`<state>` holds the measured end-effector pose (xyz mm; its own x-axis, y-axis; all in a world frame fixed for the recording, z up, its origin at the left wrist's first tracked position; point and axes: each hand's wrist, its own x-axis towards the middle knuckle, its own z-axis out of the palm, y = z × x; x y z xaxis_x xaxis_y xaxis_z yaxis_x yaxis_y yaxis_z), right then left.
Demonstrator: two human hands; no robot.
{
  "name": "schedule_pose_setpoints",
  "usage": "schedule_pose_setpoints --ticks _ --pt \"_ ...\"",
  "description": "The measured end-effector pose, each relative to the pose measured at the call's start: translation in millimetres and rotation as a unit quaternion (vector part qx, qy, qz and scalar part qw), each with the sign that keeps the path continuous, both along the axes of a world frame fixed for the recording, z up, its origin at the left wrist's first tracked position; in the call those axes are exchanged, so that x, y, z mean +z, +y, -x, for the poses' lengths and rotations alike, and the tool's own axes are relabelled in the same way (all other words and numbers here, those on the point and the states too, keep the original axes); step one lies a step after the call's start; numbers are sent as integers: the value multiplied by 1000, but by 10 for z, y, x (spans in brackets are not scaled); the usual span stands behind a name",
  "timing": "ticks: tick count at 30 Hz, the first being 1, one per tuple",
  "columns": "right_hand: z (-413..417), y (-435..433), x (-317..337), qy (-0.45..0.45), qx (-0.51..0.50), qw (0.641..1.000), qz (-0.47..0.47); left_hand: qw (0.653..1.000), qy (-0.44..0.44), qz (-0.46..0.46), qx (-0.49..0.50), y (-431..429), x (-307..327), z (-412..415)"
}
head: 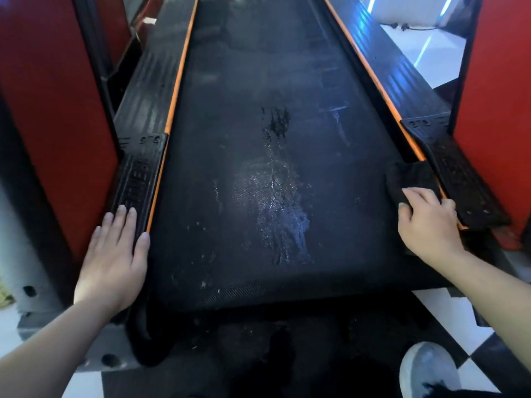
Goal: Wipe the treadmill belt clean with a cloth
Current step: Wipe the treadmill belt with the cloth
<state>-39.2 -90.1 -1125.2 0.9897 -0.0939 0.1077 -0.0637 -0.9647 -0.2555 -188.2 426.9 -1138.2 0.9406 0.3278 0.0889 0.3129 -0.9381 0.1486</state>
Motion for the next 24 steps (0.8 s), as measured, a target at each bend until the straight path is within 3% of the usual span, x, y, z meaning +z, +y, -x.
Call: schedule_pose_setpoints --ticks 5,10,24 --pt "85 293 52 14 -30 999 -18 1000 5 1 2 -8 6 -6" --pt "207 727 158 48 -50 992 -106 1000 6 -1 1 -6 -1 -9" --pt "857 2667 224 132 170 958 -192 1000 0 12 4 -9 8 -3"
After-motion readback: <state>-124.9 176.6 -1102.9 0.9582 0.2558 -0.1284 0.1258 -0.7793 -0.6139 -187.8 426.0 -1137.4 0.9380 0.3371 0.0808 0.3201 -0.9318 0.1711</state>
